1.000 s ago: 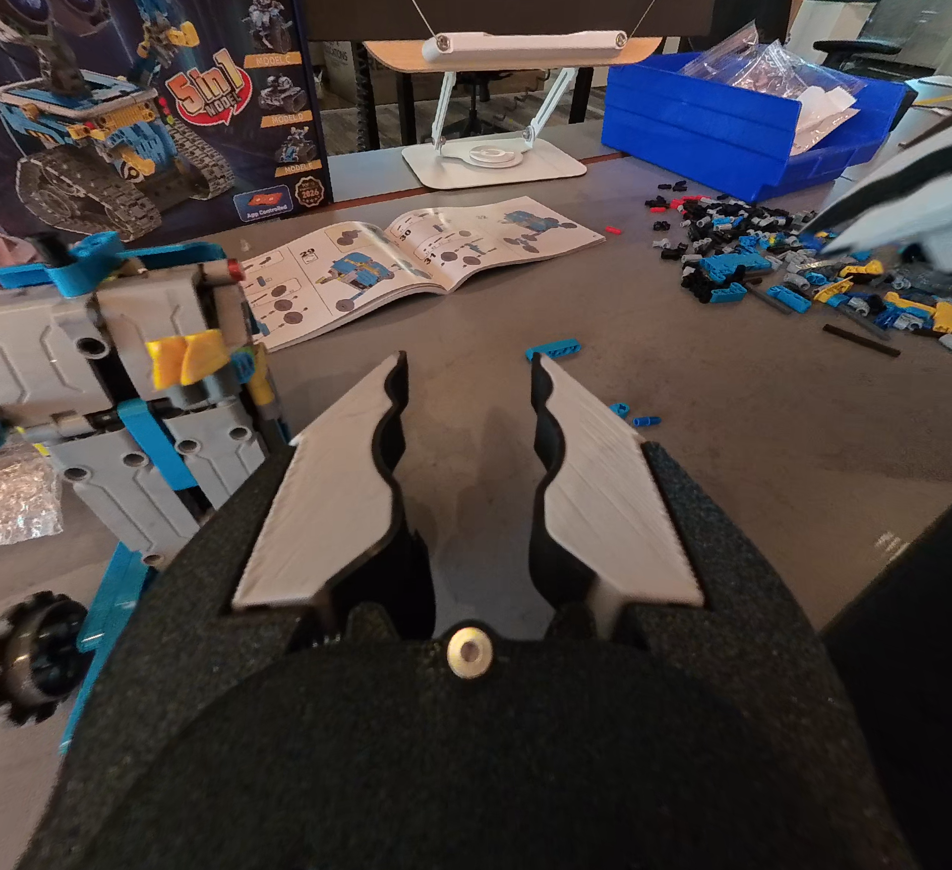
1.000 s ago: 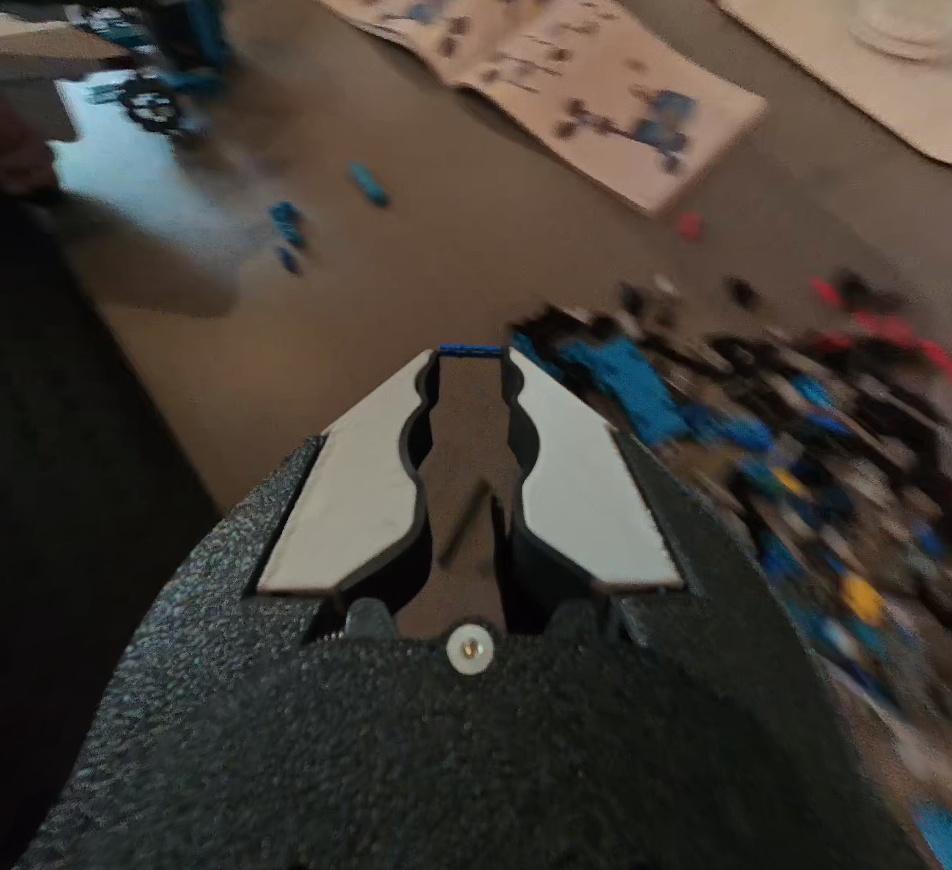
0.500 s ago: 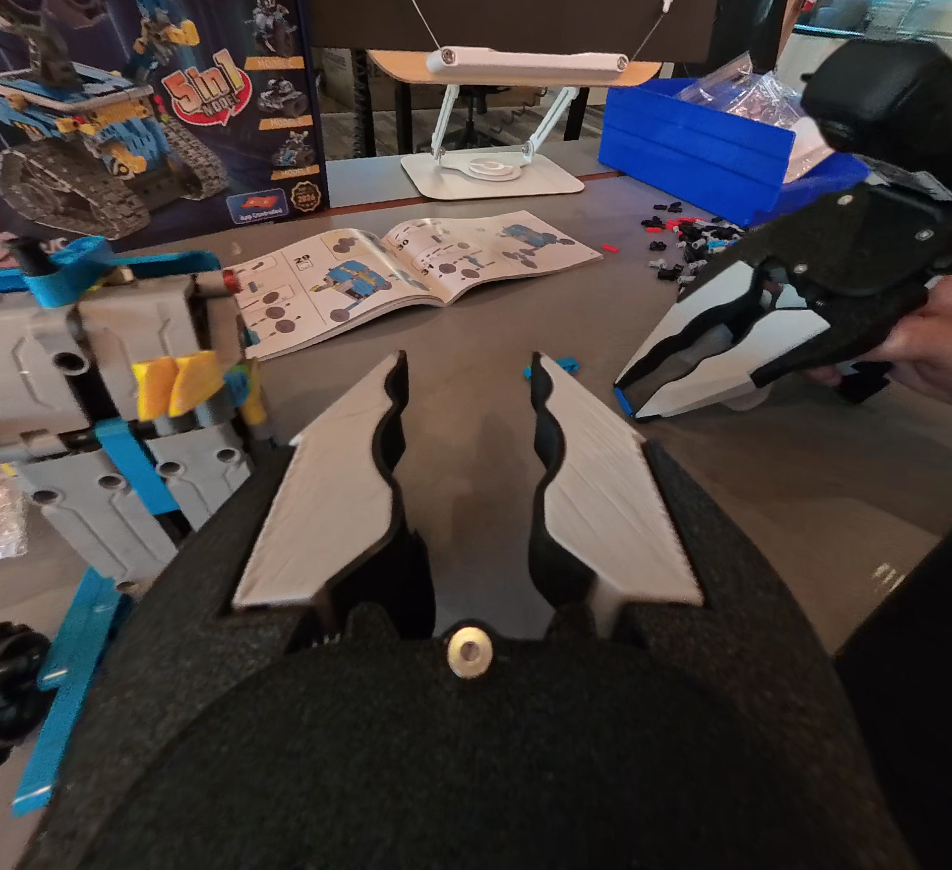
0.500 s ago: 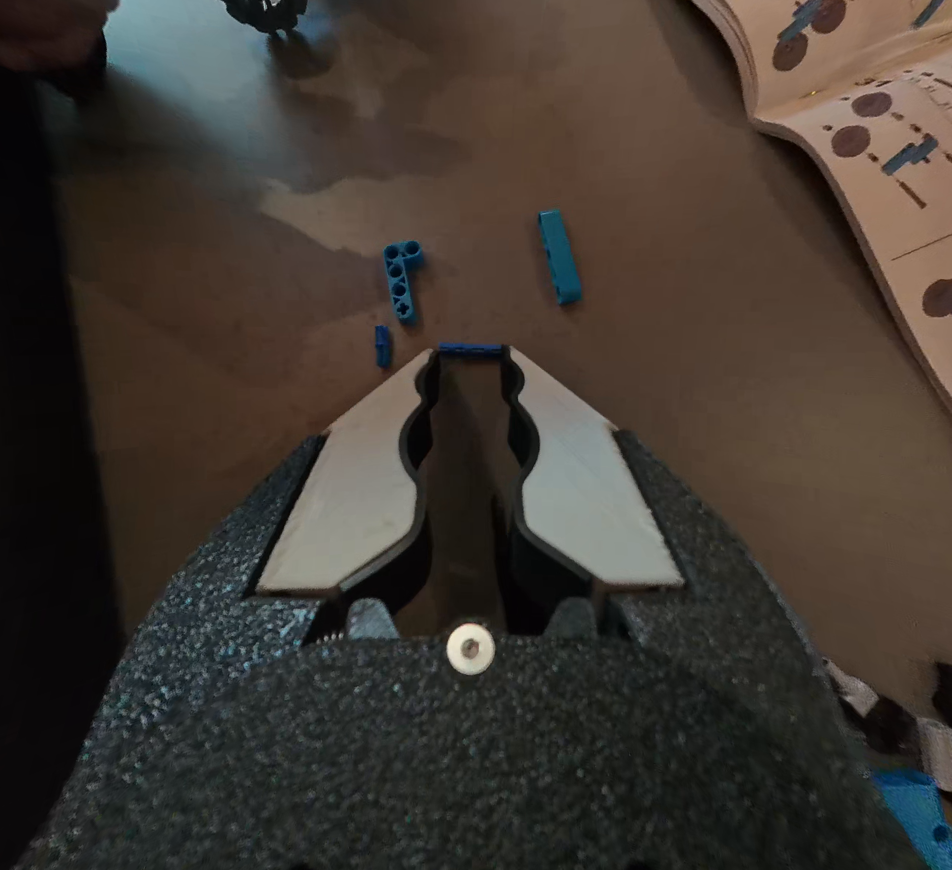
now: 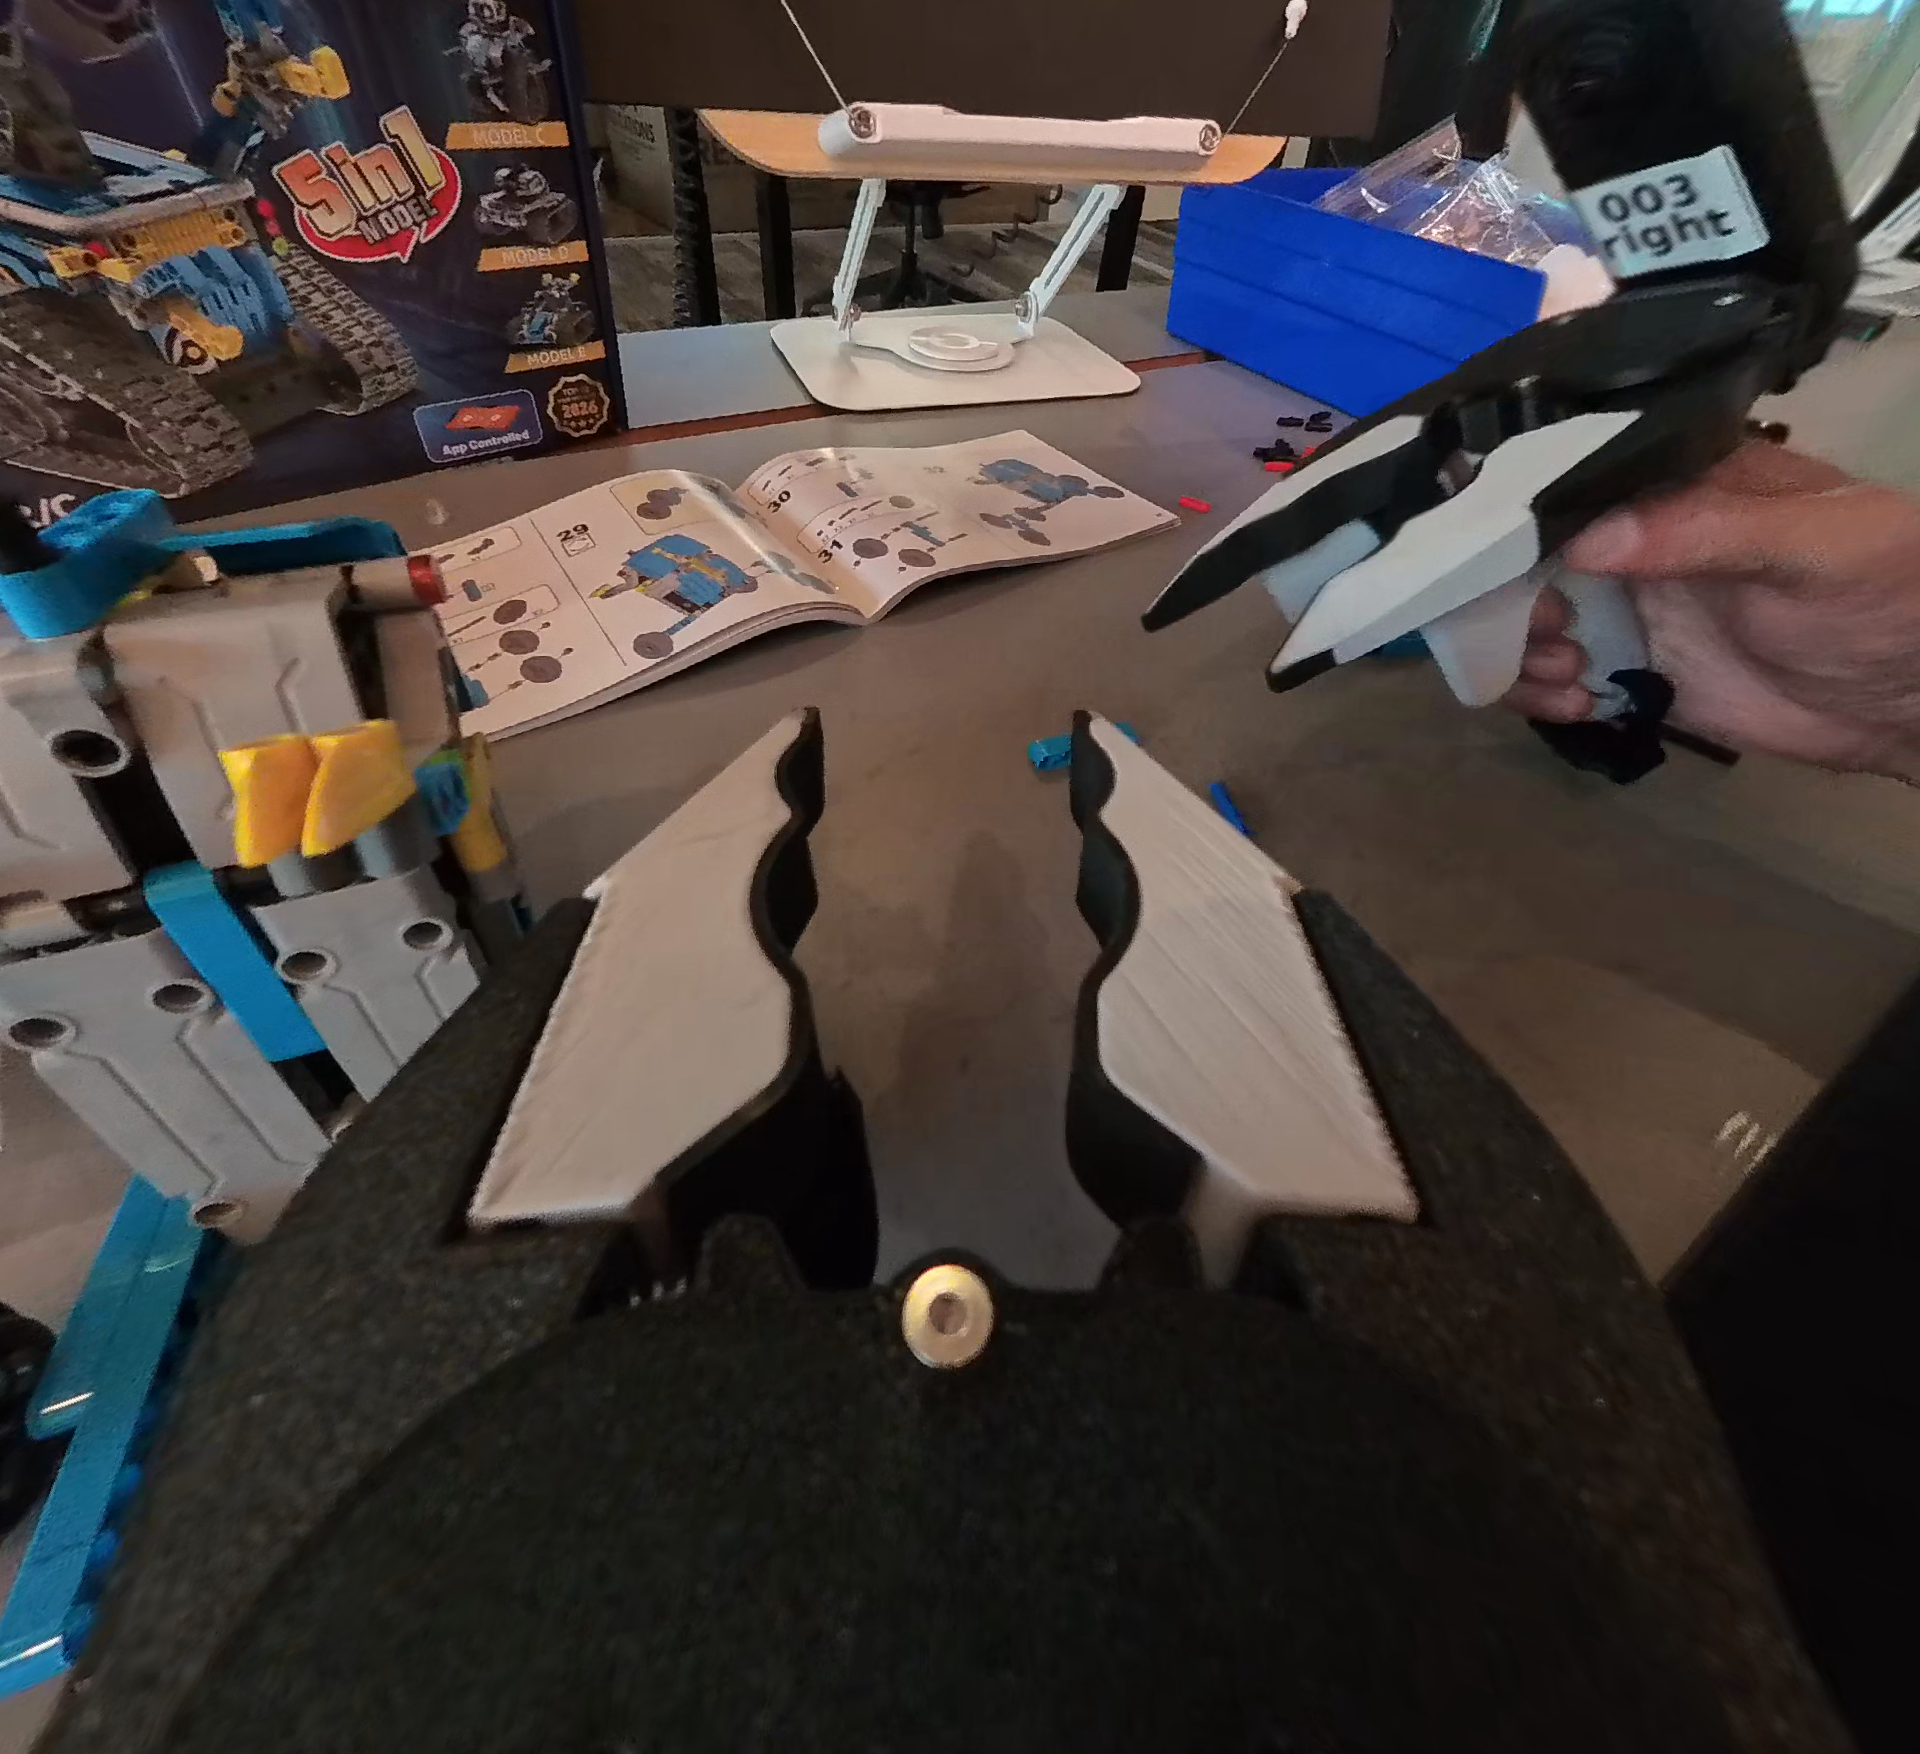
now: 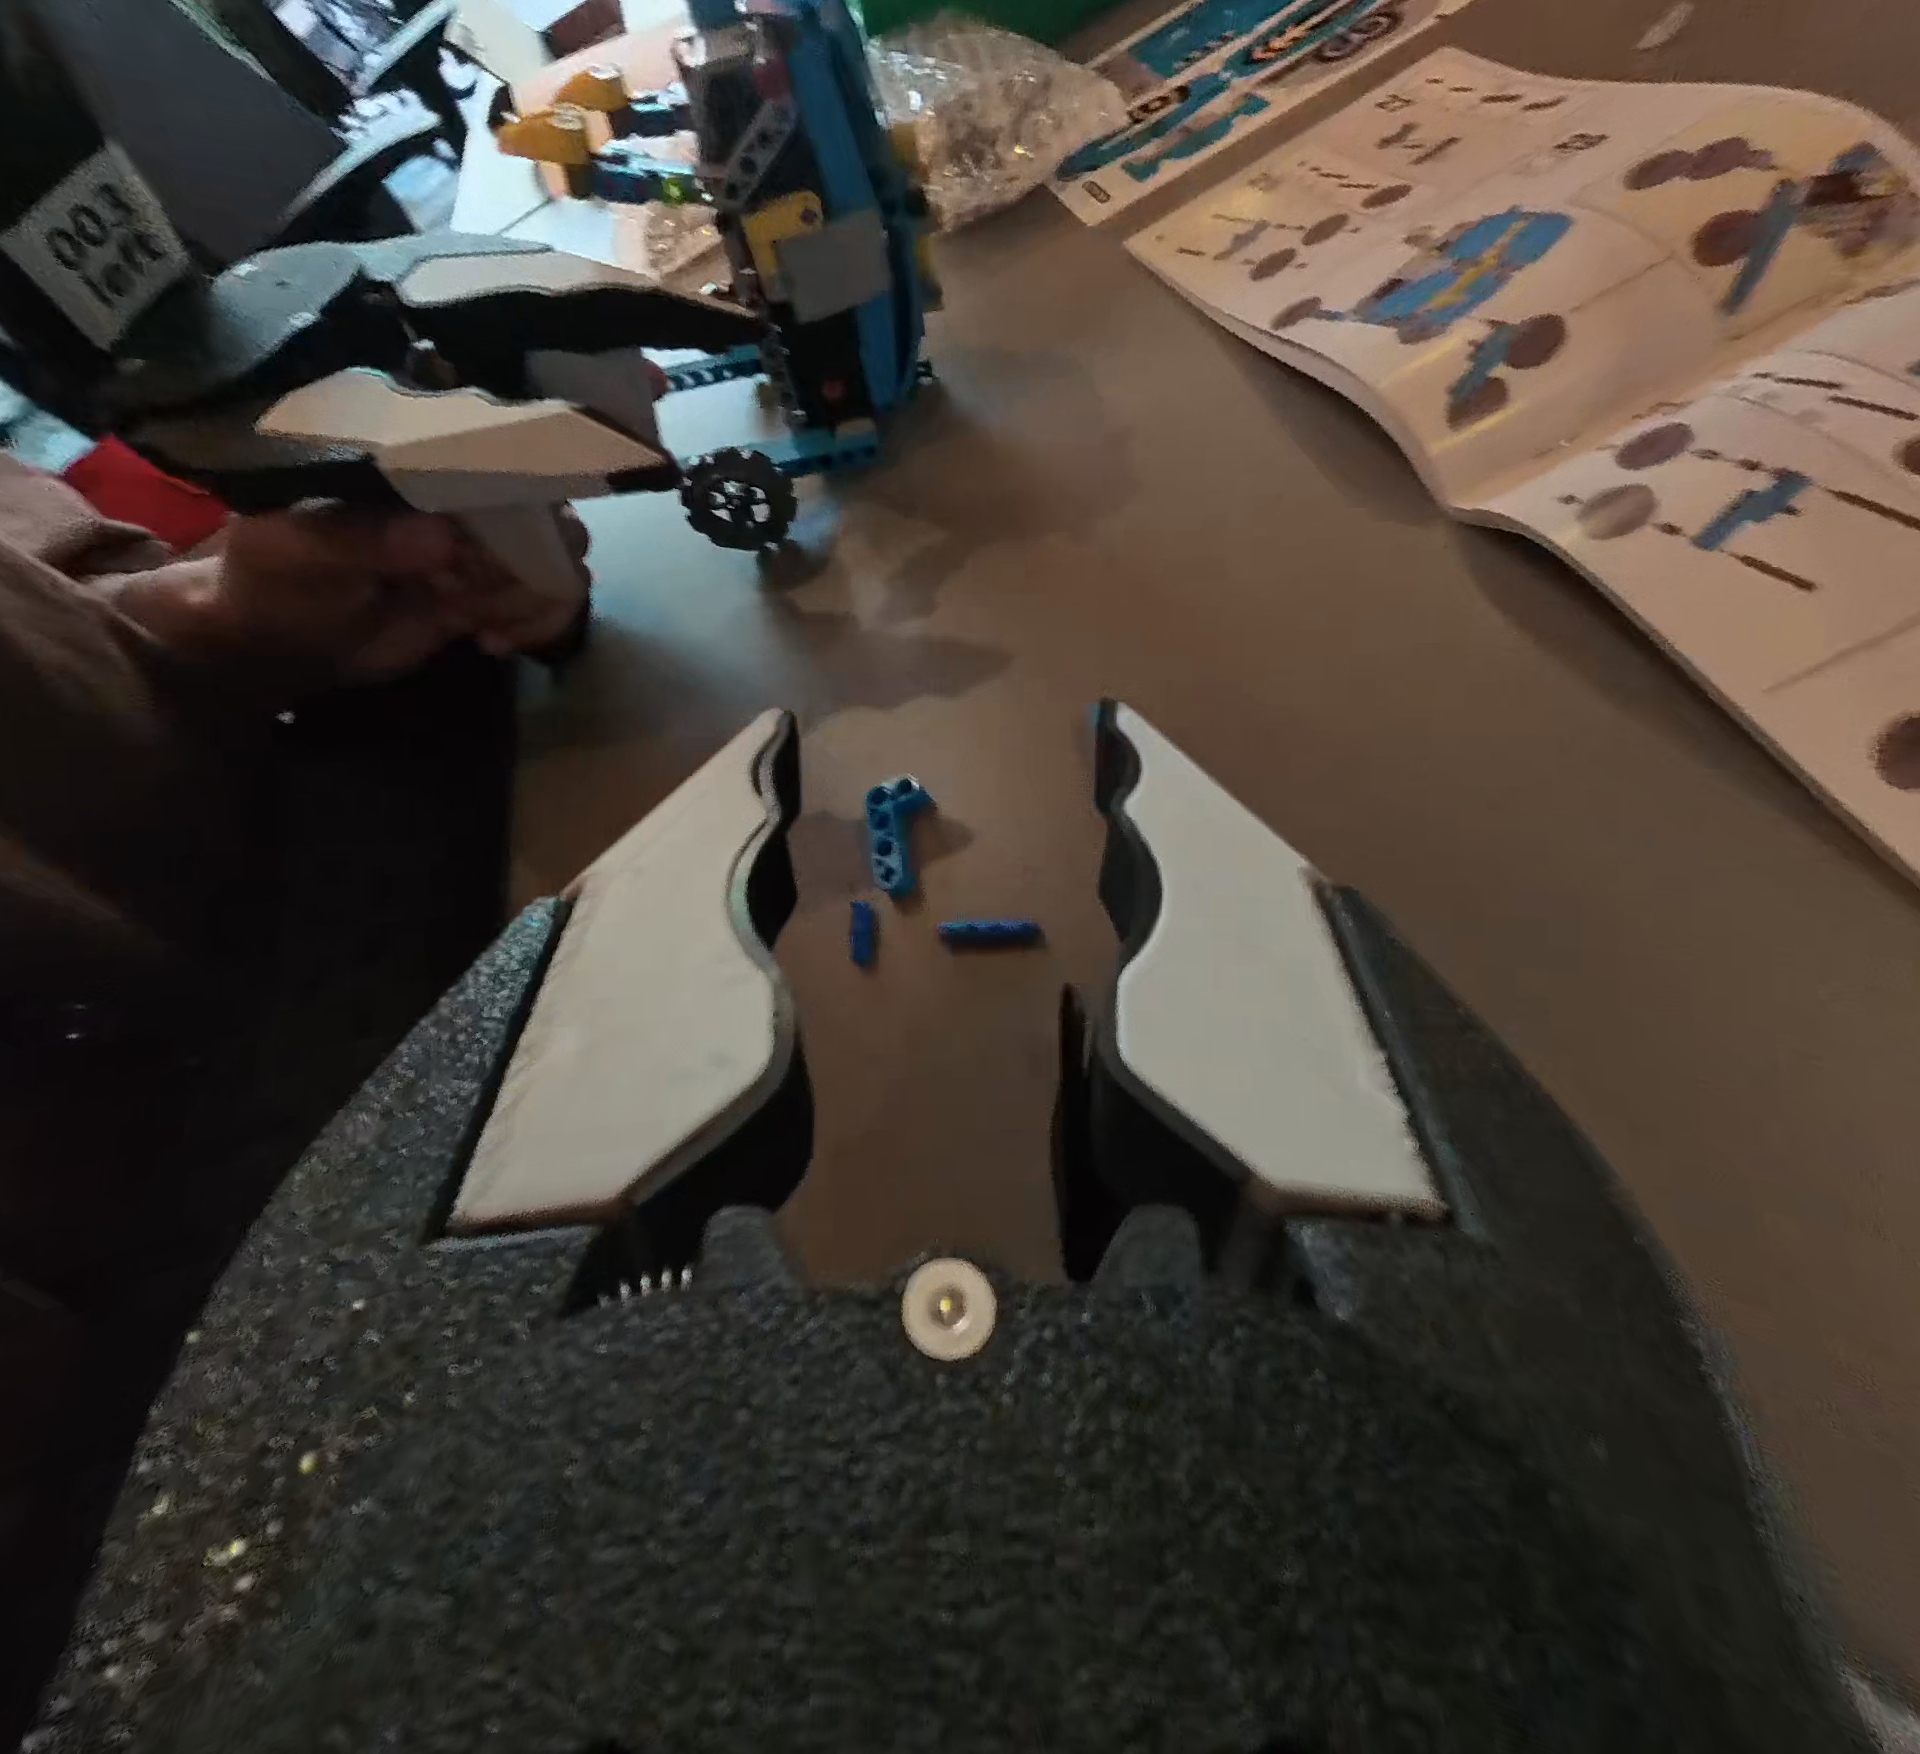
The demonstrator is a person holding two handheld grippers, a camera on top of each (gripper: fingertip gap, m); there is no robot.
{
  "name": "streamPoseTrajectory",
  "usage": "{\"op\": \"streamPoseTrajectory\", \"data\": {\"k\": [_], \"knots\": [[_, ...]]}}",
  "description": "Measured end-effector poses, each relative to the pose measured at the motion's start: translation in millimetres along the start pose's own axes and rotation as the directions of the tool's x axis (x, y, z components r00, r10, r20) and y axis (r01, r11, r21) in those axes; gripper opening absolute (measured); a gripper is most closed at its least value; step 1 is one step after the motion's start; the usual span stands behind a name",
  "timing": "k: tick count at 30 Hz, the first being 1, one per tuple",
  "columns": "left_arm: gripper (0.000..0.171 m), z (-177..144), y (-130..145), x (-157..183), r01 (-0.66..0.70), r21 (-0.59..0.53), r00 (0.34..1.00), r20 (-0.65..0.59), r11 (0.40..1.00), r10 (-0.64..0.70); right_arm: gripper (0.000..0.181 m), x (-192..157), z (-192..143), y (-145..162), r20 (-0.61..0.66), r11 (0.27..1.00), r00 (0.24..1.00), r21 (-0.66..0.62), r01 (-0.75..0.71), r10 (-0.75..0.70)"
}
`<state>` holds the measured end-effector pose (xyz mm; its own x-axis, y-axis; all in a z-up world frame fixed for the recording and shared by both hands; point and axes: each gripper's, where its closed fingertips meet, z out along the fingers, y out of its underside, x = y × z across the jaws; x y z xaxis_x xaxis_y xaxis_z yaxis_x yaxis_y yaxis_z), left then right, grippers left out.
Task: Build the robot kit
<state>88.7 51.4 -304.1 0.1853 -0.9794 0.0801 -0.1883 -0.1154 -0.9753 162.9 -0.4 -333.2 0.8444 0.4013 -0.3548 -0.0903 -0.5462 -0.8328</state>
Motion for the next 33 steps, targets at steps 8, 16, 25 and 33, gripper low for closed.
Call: {"op": "streamPoseTrajectory", "data": {"k": [8,16,25,33], "knots": [[0.047,-3.3,-1.9,1.0,0.015,0.015,1.0,-0.018,1.0,-0.015,0.03,-10.7,14.5,-21.3,0.036,0.998,0.999,0.056,-0.021,0.019],[0.047,-5.4,-2.6,1.3,0.035,0.022,0.999,-0.032,0.999,-0.034,0.021,-5.4,14.5,-24.2,-0.039,0.996,0.999,0.078,0.031,-0.028],[0.047,-4.8,-2.4,4.5,0.06,0.019,0.997,-0.057,0.998,-0.059,0.016,-7.5,40.7,-48.4,-0.046,0.995,0.999,0.098,0.021,-0.017],[0.048,-5.8,-1.5,6.2,0.056,0.016,0.996,-0.064,0.998,-0.055,0.03,12.9,44.2,-43.9,-0.22,0.995,0.974,0.08,0.064,-0.045]]}}
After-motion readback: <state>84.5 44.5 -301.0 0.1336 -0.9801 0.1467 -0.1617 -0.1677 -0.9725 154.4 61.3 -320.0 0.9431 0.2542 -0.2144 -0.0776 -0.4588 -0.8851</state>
